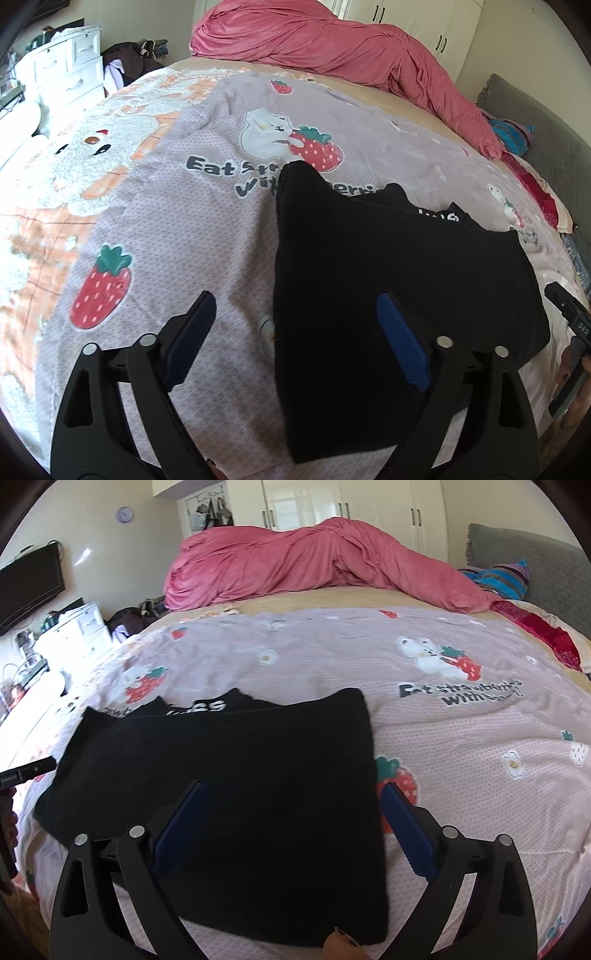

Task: Fold small clothes

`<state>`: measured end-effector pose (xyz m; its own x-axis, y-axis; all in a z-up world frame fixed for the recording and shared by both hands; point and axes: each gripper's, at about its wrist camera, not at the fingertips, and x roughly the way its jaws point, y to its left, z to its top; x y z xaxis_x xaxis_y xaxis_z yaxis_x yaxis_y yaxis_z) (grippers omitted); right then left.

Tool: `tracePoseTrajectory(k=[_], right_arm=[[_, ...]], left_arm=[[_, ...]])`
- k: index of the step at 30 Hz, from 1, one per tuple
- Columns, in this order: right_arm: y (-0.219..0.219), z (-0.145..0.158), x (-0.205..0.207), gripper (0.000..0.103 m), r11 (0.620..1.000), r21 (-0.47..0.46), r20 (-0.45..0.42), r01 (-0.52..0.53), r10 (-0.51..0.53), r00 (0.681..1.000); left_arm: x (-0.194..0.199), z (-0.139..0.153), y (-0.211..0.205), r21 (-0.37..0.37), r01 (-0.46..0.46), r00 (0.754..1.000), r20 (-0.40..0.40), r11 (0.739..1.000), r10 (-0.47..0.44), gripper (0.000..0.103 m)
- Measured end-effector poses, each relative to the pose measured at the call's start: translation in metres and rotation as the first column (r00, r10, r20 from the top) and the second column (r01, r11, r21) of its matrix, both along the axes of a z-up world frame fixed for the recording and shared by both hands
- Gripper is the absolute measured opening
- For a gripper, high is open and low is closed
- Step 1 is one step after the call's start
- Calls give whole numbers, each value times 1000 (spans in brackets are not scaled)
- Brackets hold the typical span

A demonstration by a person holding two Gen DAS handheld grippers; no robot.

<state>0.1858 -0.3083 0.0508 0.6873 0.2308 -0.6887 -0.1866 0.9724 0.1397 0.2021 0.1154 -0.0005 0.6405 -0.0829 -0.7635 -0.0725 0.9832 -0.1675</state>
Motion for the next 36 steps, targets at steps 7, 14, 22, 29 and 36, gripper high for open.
tracePoseTrajectory(k=[7, 14, 22, 29, 36], right_arm=[[33, 5, -18, 98, 994, -2, 33, -108, 108, 994], [75, 11, -35, 98, 974, -28, 56, -225, 226, 973], [145, 11, -61, 98, 921, -86, 62, -379, 385, 921], [208, -6, -83, 98, 843, -209, 35, -496, 513, 858], [244, -24, -84, 98, 794, -306, -5, -525, 550, 835]], left_arm=[[-15, 4, 7, 42, -2, 1000, 7, 999, 2, 93], [-26, 5, 29, 55, -55, 998, 9, 997, 55, 93], [-31, 13, 55, 42, -129, 991, 26, 991, 128, 93], [-28, 16, 63, 45, -155, 988, 23, 987, 154, 93], [-18, 19, 63, 37, -157, 987, 24, 987, 156, 94]])
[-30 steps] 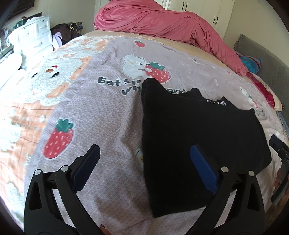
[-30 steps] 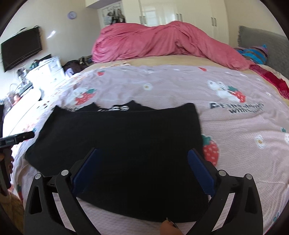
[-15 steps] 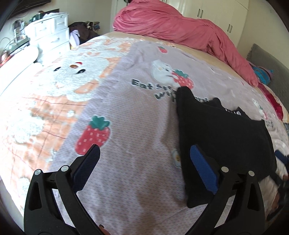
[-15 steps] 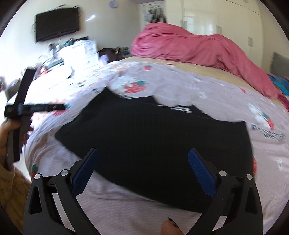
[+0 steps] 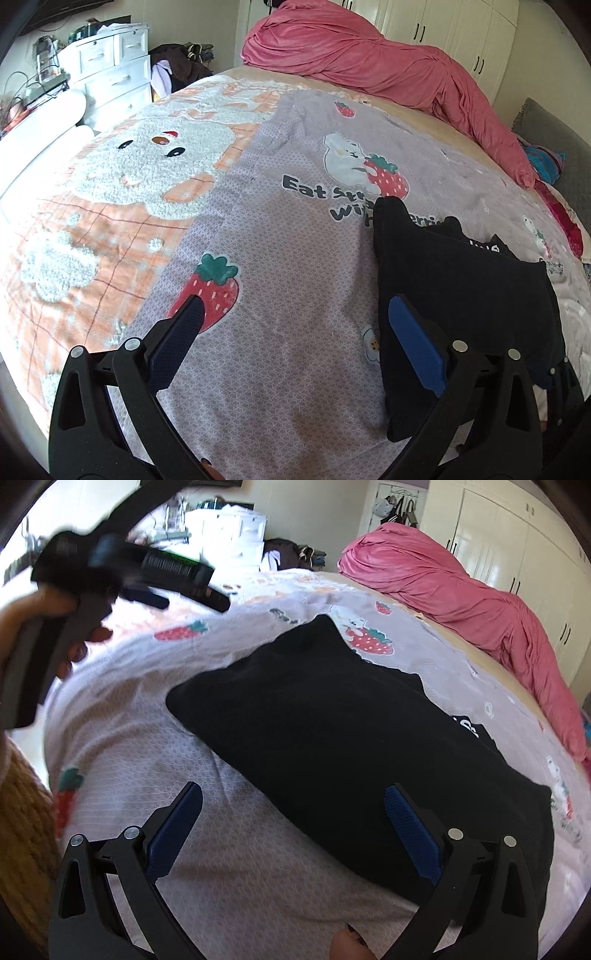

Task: Fold small clothes

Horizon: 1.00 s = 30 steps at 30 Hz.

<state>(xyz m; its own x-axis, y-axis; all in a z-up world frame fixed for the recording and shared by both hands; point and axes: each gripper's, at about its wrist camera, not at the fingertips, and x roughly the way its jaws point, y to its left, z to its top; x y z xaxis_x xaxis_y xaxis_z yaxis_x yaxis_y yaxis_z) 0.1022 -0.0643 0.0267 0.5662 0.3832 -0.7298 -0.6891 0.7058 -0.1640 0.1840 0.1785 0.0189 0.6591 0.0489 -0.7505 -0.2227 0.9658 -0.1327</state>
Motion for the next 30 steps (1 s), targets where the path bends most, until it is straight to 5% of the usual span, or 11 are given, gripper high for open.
tracePoseTrajectory(k=[8, 18, 22, 24, 26, 30], right_arm=[[29, -20, 16, 98, 992, -126, 77, 31, -21, 997], [49, -17, 33, 96, 990, -133, 180, 50, -25, 983], [39, -6, 26, 69, 994, -94, 247, 48, -23, 969], [34, -2, 23, 50, 996, -82, 267, 30, -7, 964], [30, 1, 21, 20, 998, -62, 256, 13, 4, 967], [23, 7, 17, 13, 999, -35, 266, 19, -9, 964]], left_arm=[[18, -3, -3, -24, -8, 1000, -19, 1000, 7, 93], [50, -11, -23, -33, 8, 999, -53, 999, -10, 93], [60, -13, -33, -15, 21, 998, -63, 1000, -21, 93], [64, -13, -36, -36, 28, 998, -60, 999, -31, 93], [67, -13, -39, -57, 39, 997, -59, 998, -43, 93], [72, -15, -48, -125, 72, 995, -53, 990, -79, 93]])
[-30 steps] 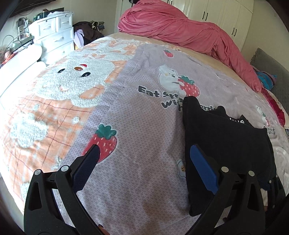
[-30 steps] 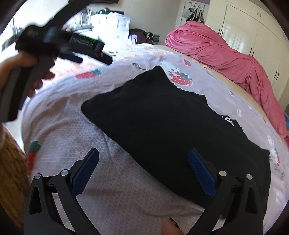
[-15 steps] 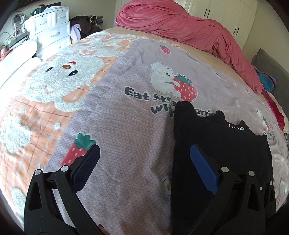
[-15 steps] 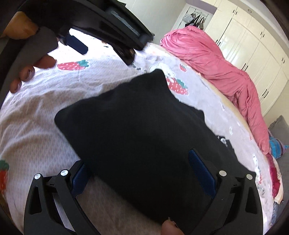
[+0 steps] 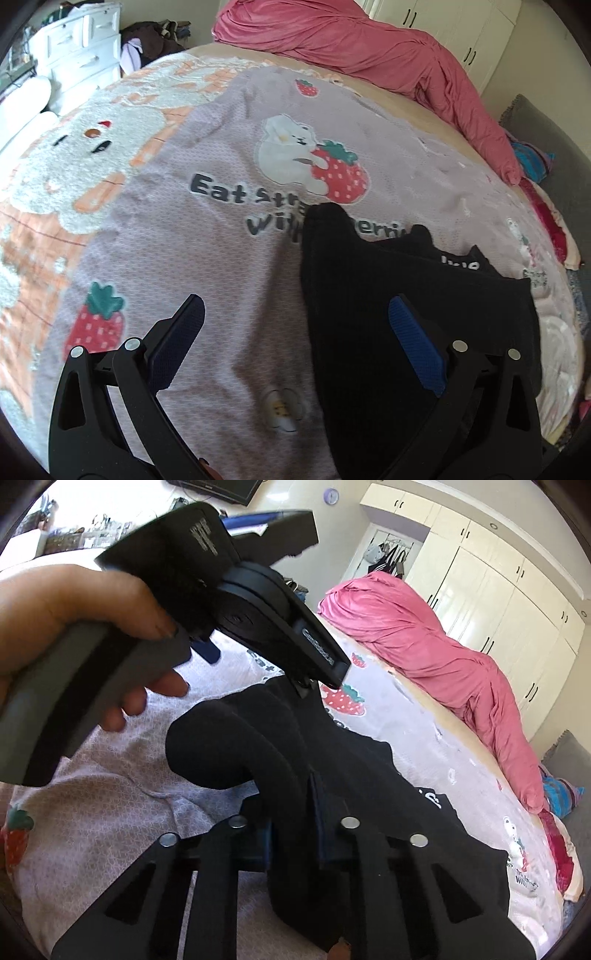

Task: Fold small clothes

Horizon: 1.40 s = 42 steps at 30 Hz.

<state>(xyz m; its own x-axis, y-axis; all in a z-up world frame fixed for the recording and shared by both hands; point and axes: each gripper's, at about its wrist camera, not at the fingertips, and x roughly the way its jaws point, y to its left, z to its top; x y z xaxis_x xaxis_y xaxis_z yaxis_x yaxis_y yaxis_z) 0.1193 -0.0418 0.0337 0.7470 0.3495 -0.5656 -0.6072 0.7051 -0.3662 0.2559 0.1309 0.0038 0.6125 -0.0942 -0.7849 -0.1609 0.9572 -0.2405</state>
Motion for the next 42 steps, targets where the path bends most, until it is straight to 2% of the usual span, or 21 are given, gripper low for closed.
tracePoseTrajectory(k=[4, 5, 10, 11, 13, 14, 17, 30, 37, 42], right_arm=[[-10, 5, -2, 10, 999, 41, 2, 11, -11, 1000], [-13, 6, -4, 10, 999, 49, 5, 15, -16, 1000], [-31, 13, -6, 9, 990, 131, -2, 44, -44, 999], [-36, 14, -6, 8, 987, 150, -2, 52, -53, 999], [-45, 17, -8, 8, 980, 185, -7, 73, -73, 997], [-52, 18, -8, 7, 974, 208, -12, 89, -89, 996], [-66, 22, -10, 7, 957, 260, -26, 127, -125, 992], [-115, 29, -11, 6, 897, 370, -69, 241, -232, 970], [-159, 32, -12, 6, 843, 425, -128, 330, -305, 944], [-192, 33, -12, 6, 788, 472, -190, 395, -347, 919]], left_arm=[[4, 0, -9, -76, 33, 999, 13, 997, -32, 93], [5, 0, -12, -84, 41, 999, 14, 996, -40, 91], [12, -2, -27, -146, 90, 996, 15, 985, -89, 62], [12, -2, -31, -177, 108, 994, 24, 978, -105, 52], [12, 1, -40, -194, 133, 991, 41, 972, -127, 45], [12, 4, -46, -183, 149, 988, 54, 972, -142, 38], [9, 14, -60, -167, 181, 982, 90, 969, -168, 31], [9, 41, -119, -136, 273, 955, 160, 952, -251, 24], [15, 48, -172, -112, 345, 933, 151, 932, -327, 24], [26, 47, -214, -105, 380, 923, 116, 919, -368, 24]])
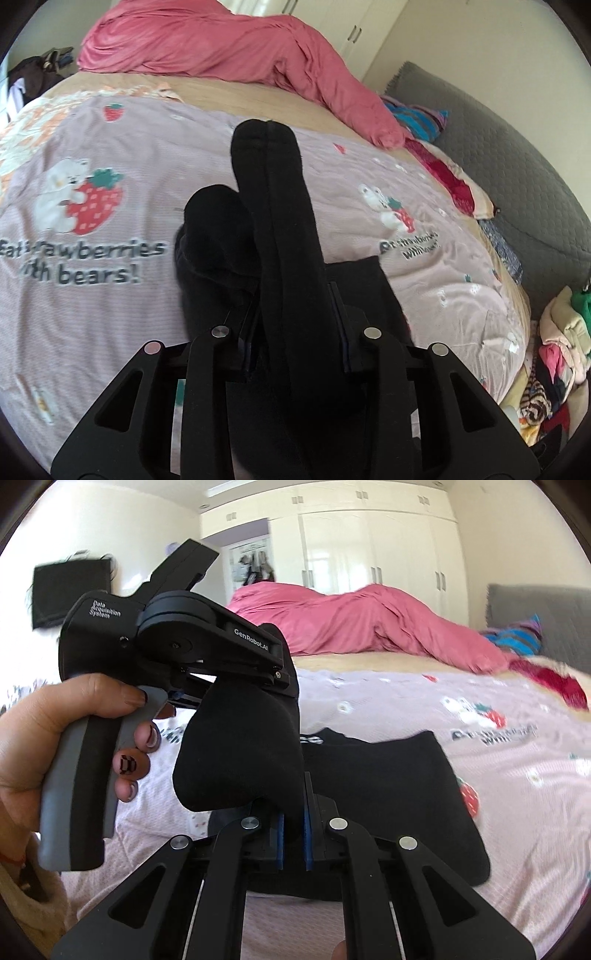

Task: Fold small clothes

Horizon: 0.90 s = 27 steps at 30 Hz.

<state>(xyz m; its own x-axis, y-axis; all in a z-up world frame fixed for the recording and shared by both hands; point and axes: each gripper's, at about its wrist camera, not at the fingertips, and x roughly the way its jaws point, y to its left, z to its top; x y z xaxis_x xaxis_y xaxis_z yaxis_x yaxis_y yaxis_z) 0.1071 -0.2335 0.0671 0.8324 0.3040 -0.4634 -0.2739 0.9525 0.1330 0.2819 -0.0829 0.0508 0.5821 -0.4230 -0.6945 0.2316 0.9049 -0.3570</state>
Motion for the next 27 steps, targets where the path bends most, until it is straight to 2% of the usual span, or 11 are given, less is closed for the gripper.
tracePoseTrajectory(k=[10, 13, 15, 16, 17, 18, 20, 22, 24, 25, 27], right_arm=[[-60, -33, 11, 6, 975, 194, -184, 104, -68, 981], [-73, -42, 13, 6, 963, 242, -231, 116, -59, 971], [-76, -46, 15, 7, 959, 259, -254, 118, -50, 966], [-78, -48, 16, 7, 958, 262, -268, 120, -47, 962], [-80, -50, 16, 7, 956, 266, -284, 125, -46, 958], [-83, -52, 16, 8, 952, 275, -297, 133, -48, 954], [-92, -55, 16, 10, 942, 297, -323, 158, -57, 945], [-101, -60, 16, 16, 928, 326, -349, 181, -60, 935], [-108, -63, 18, 21, 916, 357, -374, 183, -40, 927], [-113, -65, 18, 22, 909, 378, -386, 176, -18, 922], [-120, -65, 18, 31, 890, 426, -397, 162, 24, 917]], left_arm=[[17, -32, -74, 114, 66, 994, -95, 991, -55, 24], [21, -40, -88, 130, 71, 992, -112, 989, -57, 26], [22, -45, -95, 134, 77, 991, -118, 988, -61, 34], [23, -48, -99, 127, 86, 990, -122, 988, -70, 38], [25, -50, -101, 112, 93, 989, -127, 989, -79, 52], [26, -53, -102, 66, 109, 986, -134, 992, -99, 65], [27, -52, -103, -7, 123, 982, -141, 992, -123, 79], [25, -48, -97, -83, 124, 982, -135, 989, -135, 82], [21, -43, -91, -124, 117, 984, -122, 985, -133, 82], [17, -39, -83, -131, 110, 986, -108, 985, -124, 82], [11, -34, -74, -111, 103, 990, -89, 988, -113, 82]])
